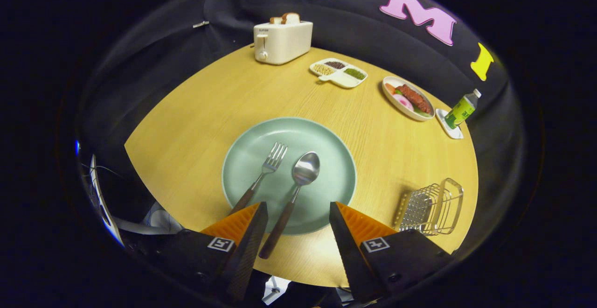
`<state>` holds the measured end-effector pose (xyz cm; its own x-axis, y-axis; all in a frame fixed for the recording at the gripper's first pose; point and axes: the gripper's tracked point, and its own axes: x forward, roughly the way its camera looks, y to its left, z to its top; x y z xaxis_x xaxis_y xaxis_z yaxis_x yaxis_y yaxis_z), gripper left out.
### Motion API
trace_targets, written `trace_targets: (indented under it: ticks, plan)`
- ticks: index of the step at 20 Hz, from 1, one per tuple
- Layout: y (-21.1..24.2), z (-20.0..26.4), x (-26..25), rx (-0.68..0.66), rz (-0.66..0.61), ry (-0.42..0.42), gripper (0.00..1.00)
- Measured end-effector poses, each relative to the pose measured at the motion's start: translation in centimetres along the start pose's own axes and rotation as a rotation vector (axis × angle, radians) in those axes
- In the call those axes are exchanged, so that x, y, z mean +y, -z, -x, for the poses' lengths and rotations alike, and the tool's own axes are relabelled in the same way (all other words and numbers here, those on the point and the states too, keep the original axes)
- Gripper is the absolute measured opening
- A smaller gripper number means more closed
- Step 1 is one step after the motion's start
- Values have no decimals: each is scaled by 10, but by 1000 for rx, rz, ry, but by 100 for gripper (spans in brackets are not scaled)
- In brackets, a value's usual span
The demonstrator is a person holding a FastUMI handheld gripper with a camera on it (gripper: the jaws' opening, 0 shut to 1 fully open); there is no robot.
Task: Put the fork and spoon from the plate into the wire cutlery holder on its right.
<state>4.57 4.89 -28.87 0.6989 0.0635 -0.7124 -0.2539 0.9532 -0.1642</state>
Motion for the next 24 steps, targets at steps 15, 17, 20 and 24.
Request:
trace_targets:
  ticks: [15, 17, 20, 24]
  plan:
    - [15, -46, 6, 228, -141, -95, 21]
    - [11, -49, 4, 211, -184, -131, 12]
    - [9, -49, 3, 213, -251, -169, 9]
    - [1, -31, -7, 184, -267, -191, 9]
